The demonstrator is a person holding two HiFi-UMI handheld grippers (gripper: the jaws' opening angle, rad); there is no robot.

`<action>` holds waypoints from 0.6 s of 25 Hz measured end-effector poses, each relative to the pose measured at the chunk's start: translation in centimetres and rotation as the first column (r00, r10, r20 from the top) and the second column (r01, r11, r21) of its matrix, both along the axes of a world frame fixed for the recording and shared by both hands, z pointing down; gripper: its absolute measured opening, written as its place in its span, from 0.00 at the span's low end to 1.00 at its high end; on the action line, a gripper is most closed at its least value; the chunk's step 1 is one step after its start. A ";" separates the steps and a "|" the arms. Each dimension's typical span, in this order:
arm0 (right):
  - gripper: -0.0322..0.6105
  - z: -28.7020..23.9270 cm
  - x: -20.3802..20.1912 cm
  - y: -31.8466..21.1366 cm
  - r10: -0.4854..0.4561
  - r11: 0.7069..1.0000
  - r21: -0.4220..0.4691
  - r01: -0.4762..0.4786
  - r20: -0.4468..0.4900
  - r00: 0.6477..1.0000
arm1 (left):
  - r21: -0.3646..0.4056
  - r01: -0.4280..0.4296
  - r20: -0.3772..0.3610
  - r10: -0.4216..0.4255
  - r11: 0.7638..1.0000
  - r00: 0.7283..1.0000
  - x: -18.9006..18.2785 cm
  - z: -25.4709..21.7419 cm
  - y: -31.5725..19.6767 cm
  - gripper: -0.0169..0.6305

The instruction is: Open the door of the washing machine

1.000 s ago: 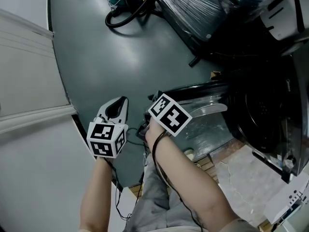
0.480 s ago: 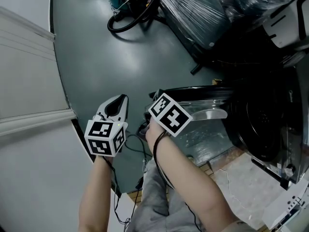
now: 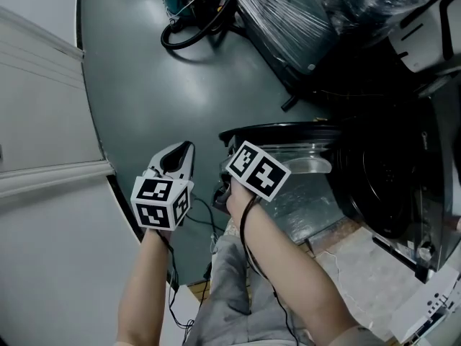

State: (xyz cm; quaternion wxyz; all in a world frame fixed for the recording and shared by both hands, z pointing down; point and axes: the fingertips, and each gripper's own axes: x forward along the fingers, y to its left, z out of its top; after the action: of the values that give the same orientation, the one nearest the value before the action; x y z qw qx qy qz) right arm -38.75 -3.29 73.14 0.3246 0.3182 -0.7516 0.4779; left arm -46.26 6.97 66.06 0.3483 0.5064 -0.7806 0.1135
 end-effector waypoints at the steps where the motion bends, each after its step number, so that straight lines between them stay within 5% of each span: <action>1: 0.27 -0.4 0.4 0.0 -0.007 1.000 -0.001 0.007 0.002 1.000 | 0.001 -0.002 0.001 0.002 1.000 1.000 0.3 -0.4 -0.2 0.07; 15: 0.22 -12.7 6.2 -2.7 -0.138 0.977 0.177 0.122 0.081 0.987 | 0.048 -0.043 0.040 0.041 0.998 0.998 4.9 -10.1 -2.9 0.07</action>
State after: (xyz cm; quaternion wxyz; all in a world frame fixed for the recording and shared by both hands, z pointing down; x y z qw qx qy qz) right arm -32.59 -6.03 60.44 0.2915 0.2724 -0.8234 0.4035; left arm -41.36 4.04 55.97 0.3179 0.5288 -0.7790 0.1117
